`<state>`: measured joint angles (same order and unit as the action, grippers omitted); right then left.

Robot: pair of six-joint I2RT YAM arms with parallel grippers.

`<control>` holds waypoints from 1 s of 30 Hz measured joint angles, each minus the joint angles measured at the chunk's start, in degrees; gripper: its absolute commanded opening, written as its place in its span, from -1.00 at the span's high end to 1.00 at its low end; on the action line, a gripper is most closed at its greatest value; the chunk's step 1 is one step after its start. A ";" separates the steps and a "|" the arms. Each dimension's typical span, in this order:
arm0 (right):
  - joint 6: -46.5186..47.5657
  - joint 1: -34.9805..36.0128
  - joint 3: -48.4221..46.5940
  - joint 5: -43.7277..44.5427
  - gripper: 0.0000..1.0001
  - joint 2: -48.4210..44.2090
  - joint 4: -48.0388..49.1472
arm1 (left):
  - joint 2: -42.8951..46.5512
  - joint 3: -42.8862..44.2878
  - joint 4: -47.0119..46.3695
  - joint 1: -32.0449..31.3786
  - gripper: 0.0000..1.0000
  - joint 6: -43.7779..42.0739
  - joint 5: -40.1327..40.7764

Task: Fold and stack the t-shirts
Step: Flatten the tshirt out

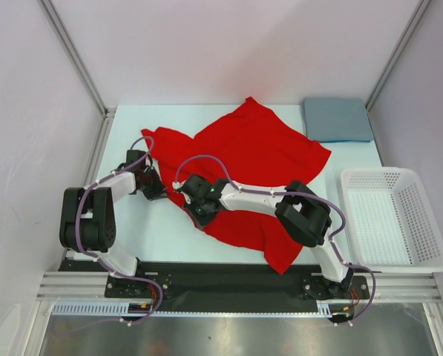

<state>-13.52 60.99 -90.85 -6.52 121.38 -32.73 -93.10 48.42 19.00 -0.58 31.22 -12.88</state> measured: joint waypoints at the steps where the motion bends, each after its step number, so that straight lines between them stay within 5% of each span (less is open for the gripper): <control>1: 0.02 0.26 -0.11 -0.44 0.85 0.02 0.00 | 0.00 0.00 0.02 0.83 1.00 -0.11 0.00; 4: -0.59 1.05 -0.90 -2.97 1.00 0.00 0.28 | 0.33 -0.02 0.83 3.98 0.99 -0.92 0.24; 17: -8.44 4.92 -22.45 -18.64 1.00 9.81 2.60 | 7.02 2.49 11.61 20.00 0.99 -10.14 5.92; 19: -10.60 5.51 -26.97 -20.63 0.92 13.60 2.67 | 6.99 3.74 12.63 22.01 0.99 -11.26 7.28; 20: -11.65 5.68 -29.81 -21.46 0.72 15.80 2.60 | 6.95 4.26 12.94 22.77 0.98 -11.63 7.76; 23: -14.01 5.79 -36.41 -23.08 0.37 21.07 1.46 | 4.74 7.89 14.12 24.57 0.43 -13.07 8.52; 27: -14.99 4.92 -37.29 -24.13 0.15 21.77 -1.07 | 1.66 11.41 13.57 24.92 -0.21 -13.49 9.40; 30: -13.70 2.67 -32.85 -22.93 0.01 18.08 -3.45 | 3.17 11.15 14.27 24.94 -0.31 -13.18 10.03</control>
<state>-27.22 63.66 -123.70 -29.45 139.46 -36.18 -89.93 59.57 33.28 24.36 18.04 -2.85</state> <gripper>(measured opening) 0.443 0.629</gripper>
